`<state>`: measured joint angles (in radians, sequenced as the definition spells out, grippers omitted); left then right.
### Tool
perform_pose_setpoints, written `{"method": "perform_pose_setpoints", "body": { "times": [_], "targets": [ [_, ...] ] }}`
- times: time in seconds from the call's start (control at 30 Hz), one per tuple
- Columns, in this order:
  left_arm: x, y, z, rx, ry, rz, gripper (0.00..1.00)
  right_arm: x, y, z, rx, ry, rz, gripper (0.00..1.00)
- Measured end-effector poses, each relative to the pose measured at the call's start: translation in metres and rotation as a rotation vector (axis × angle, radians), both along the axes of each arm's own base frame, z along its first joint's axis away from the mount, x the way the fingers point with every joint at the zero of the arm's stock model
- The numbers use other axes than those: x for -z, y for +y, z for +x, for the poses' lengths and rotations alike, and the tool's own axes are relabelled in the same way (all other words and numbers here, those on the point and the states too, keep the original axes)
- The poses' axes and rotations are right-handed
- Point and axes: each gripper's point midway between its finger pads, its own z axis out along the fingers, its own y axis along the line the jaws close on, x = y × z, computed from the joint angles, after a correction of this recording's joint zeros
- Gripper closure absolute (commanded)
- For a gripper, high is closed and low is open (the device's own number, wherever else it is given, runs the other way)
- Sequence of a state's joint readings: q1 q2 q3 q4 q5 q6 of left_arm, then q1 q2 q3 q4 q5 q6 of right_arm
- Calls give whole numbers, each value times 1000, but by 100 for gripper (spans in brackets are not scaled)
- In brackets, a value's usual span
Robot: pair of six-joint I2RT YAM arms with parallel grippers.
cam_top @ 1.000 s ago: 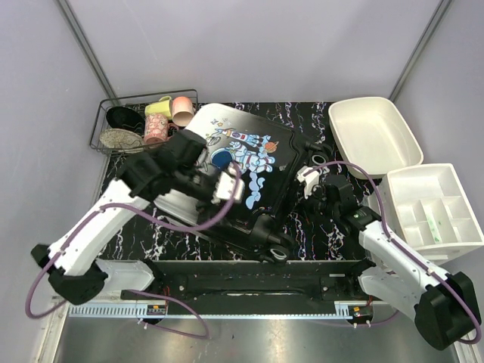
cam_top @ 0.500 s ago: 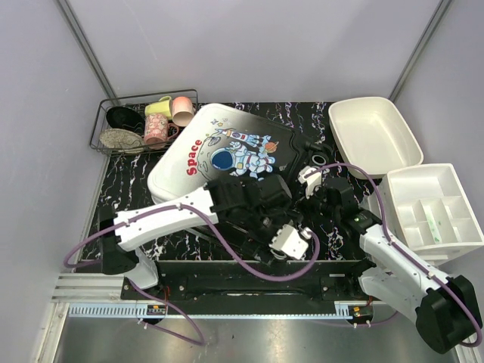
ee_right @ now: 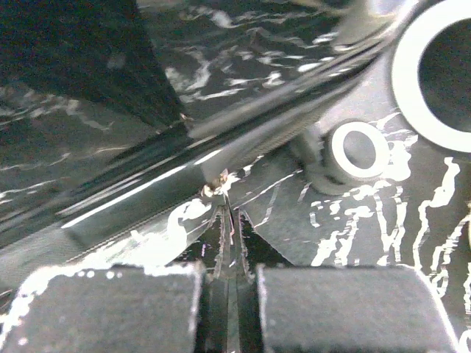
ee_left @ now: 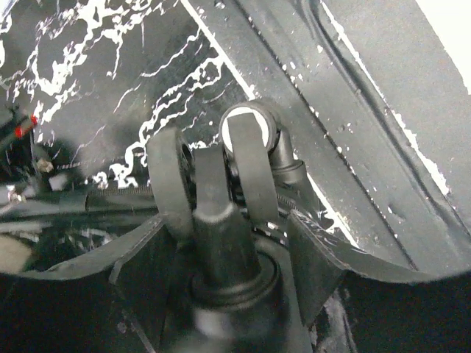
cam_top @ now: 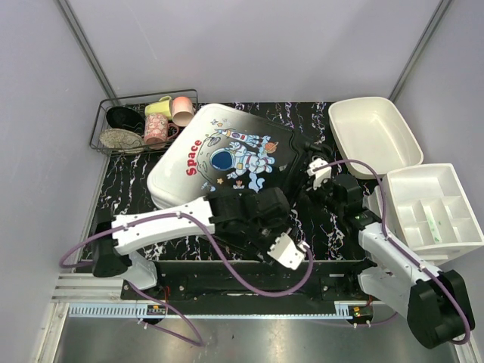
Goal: Open, take out, and arrange the luggage
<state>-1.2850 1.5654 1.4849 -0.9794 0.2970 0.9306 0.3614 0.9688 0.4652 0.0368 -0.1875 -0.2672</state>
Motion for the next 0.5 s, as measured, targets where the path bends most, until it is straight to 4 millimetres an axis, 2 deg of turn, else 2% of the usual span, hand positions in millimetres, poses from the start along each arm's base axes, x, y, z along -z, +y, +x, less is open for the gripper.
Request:
{"method": "perform_pose_setpoints", "body": {
  "times": [0.13, 0.33, 0.5],
  "targets": [
    [-9, 16, 5, -21, 10, -49, 42, -7, -17, 21, 71, -92, 16, 100],
    [-8, 47, 14, -51, 51, -35, 44, -15, -34, 53, 130, -203, 54, 100],
    [-6, 55, 17, -23, 37, -43, 44, -4, -39, 70, 138, -212, 69, 100]
  ]
}}
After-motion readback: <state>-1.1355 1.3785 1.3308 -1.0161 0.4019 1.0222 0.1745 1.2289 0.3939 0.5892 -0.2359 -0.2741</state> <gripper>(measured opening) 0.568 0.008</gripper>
